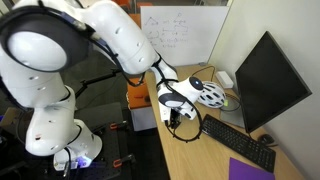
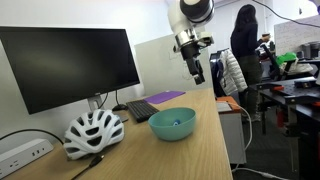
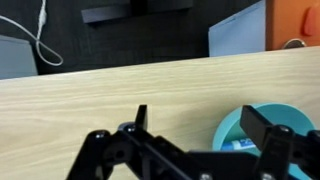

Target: Move the blue bowl to the right

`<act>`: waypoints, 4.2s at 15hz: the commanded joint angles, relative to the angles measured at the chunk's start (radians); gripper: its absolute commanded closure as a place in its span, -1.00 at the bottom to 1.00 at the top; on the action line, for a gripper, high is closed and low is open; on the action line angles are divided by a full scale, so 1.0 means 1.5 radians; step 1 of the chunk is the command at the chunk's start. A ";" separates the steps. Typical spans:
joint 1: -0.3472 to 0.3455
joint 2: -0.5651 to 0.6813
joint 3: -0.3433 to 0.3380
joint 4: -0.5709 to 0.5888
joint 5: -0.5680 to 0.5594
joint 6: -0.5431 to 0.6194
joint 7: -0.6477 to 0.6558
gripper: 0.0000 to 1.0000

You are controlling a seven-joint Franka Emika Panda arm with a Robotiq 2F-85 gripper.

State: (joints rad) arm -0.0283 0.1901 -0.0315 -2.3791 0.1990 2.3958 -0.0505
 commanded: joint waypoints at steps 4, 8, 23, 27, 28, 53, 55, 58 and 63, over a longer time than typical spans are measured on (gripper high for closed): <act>-0.014 0.174 0.043 0.154 0.067 -0.008 -0.012 -1.00; -0.009 0.247 0.059 0.236 0.059 -0.027 -0.003 -0.95; 0.009 0.273 0.065 0.275 0.027 -0.039 0.015 1.00; -0.003 0.252 0.067 0.263 0.042 -0.028 0.011 0.98; -0.006 0.246 0.063 0.260 0.044 -0.027 0.016 0.98; -0.208 0.169 -0.051 0.098 0.149 -0.002 -0.114 0.98; -0.202 0.172 -0.055 0.093 0.139 0.009 -0.106 0.98; -0.194 0.179 -0.059 0.091 0.123 0.023 -0.093 0.98; -0.173 0.181 -0.070 0.084 0.080 0.061 -0.053 0.98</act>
State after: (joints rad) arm -0.3231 0.4713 -0.1107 -2.2334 0.3633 2.4392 -0.1882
